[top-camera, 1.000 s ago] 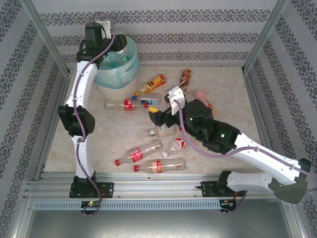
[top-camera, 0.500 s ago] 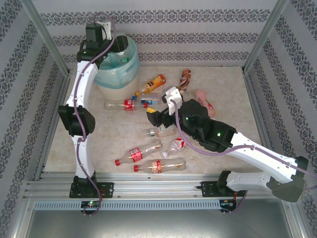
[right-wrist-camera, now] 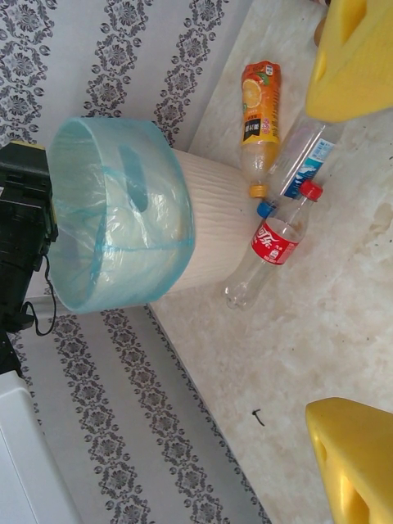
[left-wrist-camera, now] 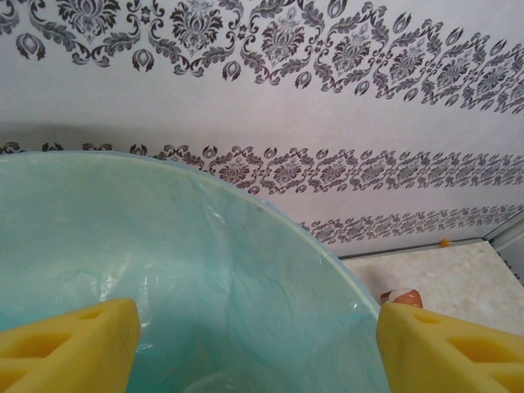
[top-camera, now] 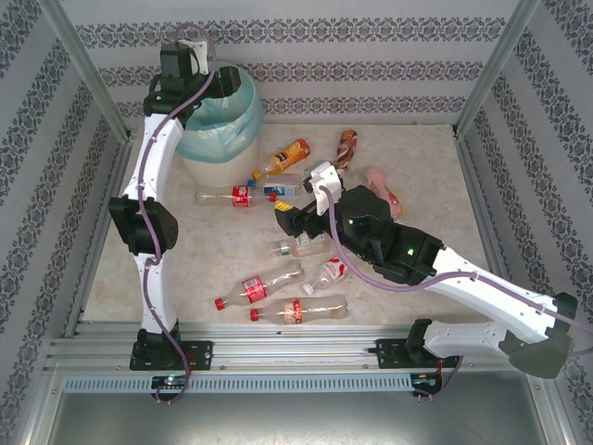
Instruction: Put the plastic bottles in the bin
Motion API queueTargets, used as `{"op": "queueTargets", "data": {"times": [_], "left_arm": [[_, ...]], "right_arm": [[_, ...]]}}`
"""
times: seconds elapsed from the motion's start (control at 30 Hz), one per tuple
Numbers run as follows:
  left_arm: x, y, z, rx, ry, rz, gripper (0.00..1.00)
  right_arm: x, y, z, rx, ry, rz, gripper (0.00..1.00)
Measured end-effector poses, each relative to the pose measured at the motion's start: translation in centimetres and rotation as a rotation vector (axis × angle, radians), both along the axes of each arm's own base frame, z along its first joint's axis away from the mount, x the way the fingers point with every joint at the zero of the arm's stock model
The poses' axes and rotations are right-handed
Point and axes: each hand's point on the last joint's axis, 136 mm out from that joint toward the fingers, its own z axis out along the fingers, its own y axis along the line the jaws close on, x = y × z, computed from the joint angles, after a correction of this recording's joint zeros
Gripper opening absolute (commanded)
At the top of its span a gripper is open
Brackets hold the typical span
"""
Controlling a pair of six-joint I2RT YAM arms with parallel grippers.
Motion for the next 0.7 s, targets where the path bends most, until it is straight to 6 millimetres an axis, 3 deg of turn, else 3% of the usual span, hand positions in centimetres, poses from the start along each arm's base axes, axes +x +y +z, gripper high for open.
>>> {"op": "queueTargets", "data": {"times": [0.2,0.47,0.6,0.7], "left_arm": [[-0.1,0.1,0.5,-0.005,-0.006,0.005,0.75],[-2.2,0.3,4.4,-0.003,-0.036,0.015,0.75],[-6.2,0.1,6.6,0.026,-0.022,0.009,0.75],[-11.4,-1.0,7.9,0.047,-0.012,-0.025,0.76]], "right_arm": [[0.0,0.0,-0.4,-0.014,0.010,0.000,0.89],[1.1,0.9,-1.7,-0.095,0.097,0.037,0.79],[0.4,1.8,-3.5,-0.177,0.132,0.156,0.78],[-1.5,3.2,-5.7,-0.268,0.142,0.315,0.78]]}}
